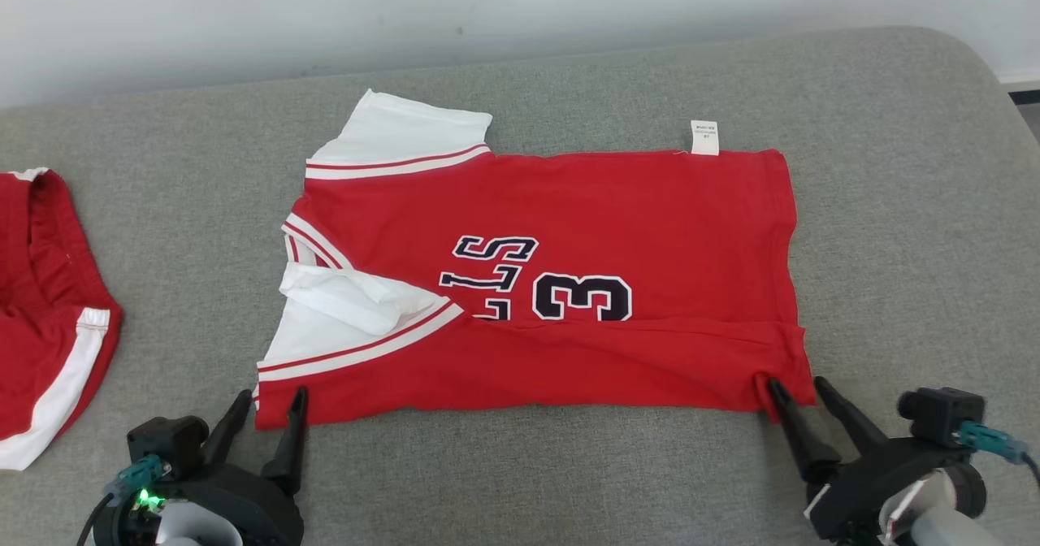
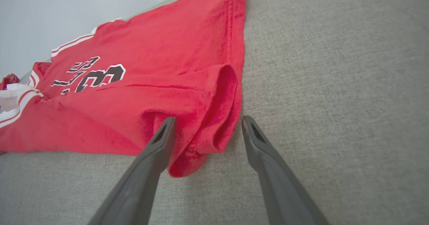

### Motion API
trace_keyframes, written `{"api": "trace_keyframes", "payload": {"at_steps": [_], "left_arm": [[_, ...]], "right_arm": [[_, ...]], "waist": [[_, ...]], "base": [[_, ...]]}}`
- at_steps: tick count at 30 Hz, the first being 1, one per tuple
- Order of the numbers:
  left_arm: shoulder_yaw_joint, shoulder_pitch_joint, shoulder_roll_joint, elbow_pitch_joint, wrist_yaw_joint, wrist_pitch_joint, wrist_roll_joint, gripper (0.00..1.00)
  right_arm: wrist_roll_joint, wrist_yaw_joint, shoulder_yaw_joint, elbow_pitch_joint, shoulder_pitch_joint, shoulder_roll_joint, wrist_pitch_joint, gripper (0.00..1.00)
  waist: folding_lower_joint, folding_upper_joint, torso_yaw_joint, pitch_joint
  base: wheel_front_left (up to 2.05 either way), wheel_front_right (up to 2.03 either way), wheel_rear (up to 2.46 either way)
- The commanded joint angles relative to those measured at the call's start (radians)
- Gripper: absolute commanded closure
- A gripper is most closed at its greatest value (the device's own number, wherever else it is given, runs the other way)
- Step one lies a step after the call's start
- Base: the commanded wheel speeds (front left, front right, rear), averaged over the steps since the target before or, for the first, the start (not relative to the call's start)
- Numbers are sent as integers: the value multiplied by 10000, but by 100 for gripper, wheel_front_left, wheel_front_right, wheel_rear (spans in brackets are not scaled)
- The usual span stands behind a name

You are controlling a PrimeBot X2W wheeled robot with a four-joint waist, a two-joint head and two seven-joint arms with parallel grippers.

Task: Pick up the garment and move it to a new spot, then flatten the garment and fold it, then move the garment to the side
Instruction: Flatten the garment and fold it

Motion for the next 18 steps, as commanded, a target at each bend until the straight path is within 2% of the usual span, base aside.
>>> {"api": "trace_keyframes", "payload": {"at_steps": [1,5,6,7,8,9,10,18], "left_arm": [[-14,-131,-9,193,60,67,39,0],[-19,-204,-87,716,170,208,-57,0],[-40,-208,-86,843,160,233,-65,0],[-64,-180,-129,957,197,279,-82,7],[-103,-146,-167,1068,216,373,-96,60],[-130,-125,-209,1155,181,382,-121,93],[-117,-107,-249,1223,171,371,-171,100],[57,280,-271,1413,95,87,-433,100]], "right_arm": [[-189,-24,110,68,-121,89,-61,0],[-534,-24,333,369,-327,340,-149,0],[-554,-24,369,461,-367,409,-169,26],[-594,-24,404,576,-390,452,-184,71],[-621,-24,426,661,-384,480,-227,94],[-639,-24,440,750,-364,508,-265,100],[-639,-24,462,823,-329,526,-267,100],[-428,-24,433,904,25,378,-521,100]], "waist": [[0,-1,-17,42],[0,-1,-78,85],[0,-1,-82,81],[0,-1,-73,53],[0,-1,-48,9],[0,-1,-26,-34],[0,-1,-3,-82],[0,-1,100,-799]], "base": [[0,0,0],[0,0,0],[0,0,0],[0,0,0],[0,0,0],[0,0,0],[0,0,0],[0,0,0]]}}
